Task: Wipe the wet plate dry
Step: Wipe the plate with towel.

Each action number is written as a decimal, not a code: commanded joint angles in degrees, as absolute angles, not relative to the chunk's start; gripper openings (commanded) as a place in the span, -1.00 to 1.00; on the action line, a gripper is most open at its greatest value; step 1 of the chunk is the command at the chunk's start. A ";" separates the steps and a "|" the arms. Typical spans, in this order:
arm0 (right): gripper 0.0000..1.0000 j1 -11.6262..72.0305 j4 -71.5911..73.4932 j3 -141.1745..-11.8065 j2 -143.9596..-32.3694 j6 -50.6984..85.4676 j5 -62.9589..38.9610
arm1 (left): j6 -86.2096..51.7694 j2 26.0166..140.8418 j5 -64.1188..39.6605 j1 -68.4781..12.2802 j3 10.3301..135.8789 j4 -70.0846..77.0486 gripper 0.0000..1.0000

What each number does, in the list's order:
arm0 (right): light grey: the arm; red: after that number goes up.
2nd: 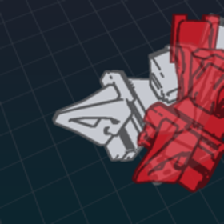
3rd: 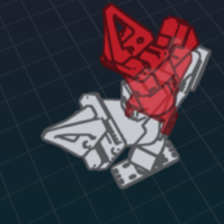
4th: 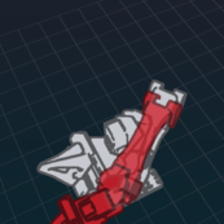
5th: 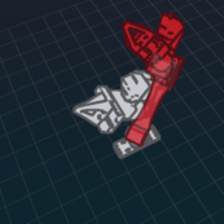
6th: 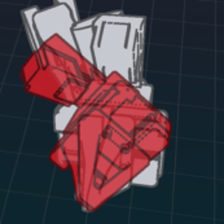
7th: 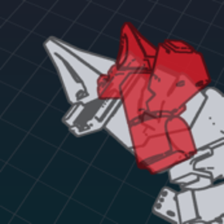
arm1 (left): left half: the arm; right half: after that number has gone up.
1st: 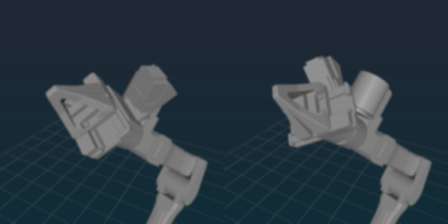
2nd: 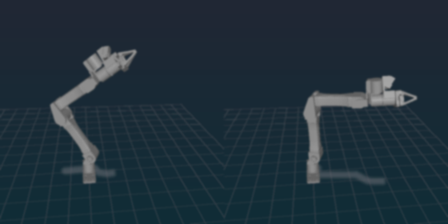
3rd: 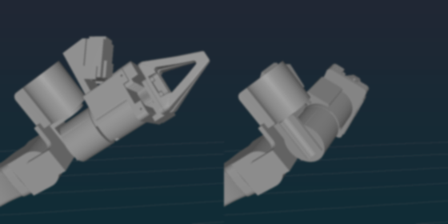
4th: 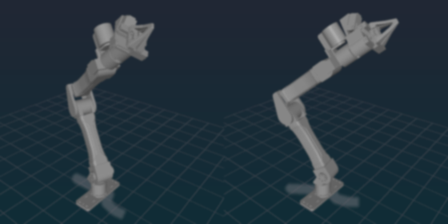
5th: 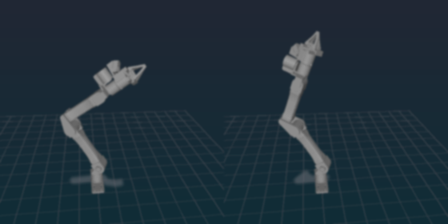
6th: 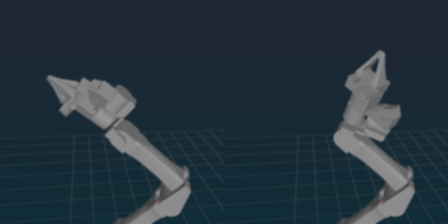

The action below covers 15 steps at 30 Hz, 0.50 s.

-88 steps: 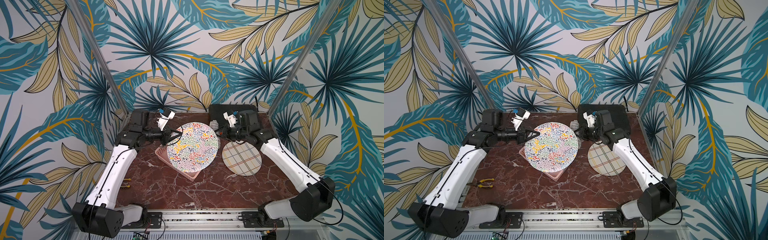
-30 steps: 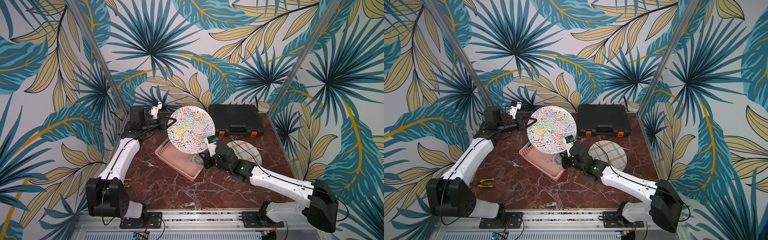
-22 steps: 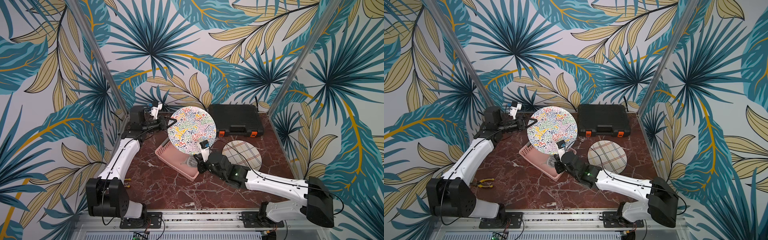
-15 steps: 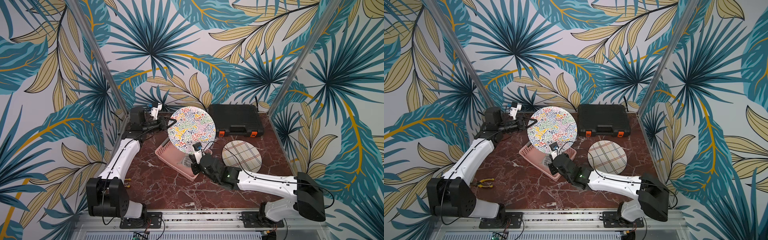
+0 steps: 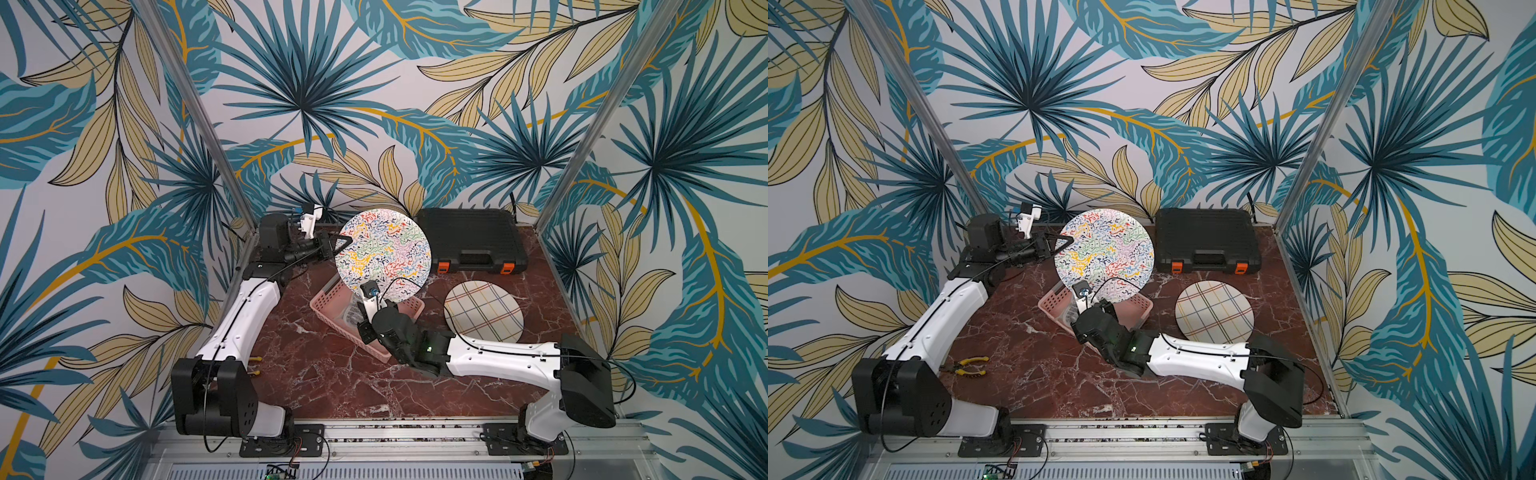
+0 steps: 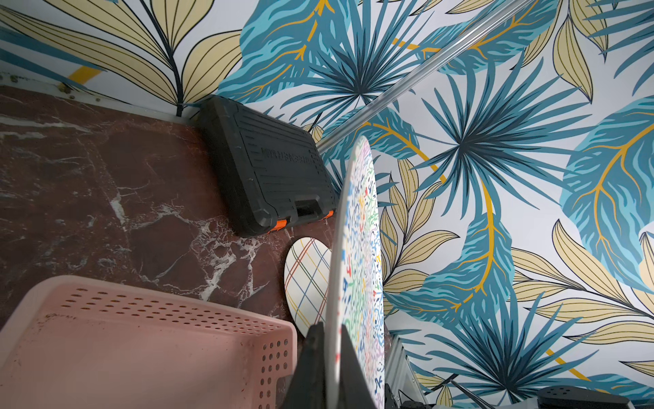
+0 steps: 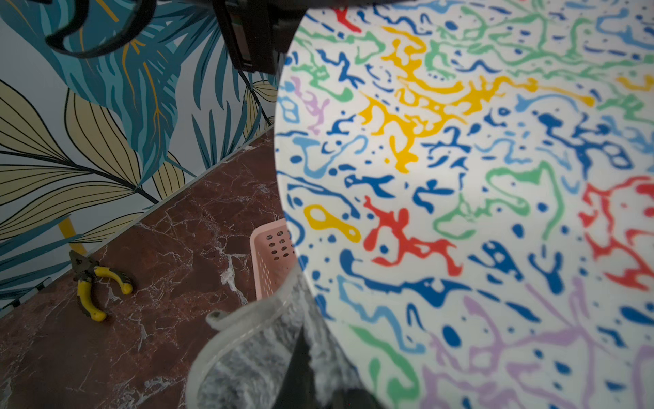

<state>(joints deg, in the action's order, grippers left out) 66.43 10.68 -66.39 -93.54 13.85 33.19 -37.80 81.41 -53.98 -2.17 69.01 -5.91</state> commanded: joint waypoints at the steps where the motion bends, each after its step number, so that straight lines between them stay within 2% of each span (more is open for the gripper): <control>1: -1.00 65.21 17.31 -72.46 -93.56 12.67 39.65 | -33.94 79.54 -57.71 -2.74 66.92 -7.45 -1.00; 15: -1.00 64.81 16.85 -84.99 -101.82 10.73 43.31 | -33.40 79.24 -58.02 -2.74 66.41 -7.09 -1.00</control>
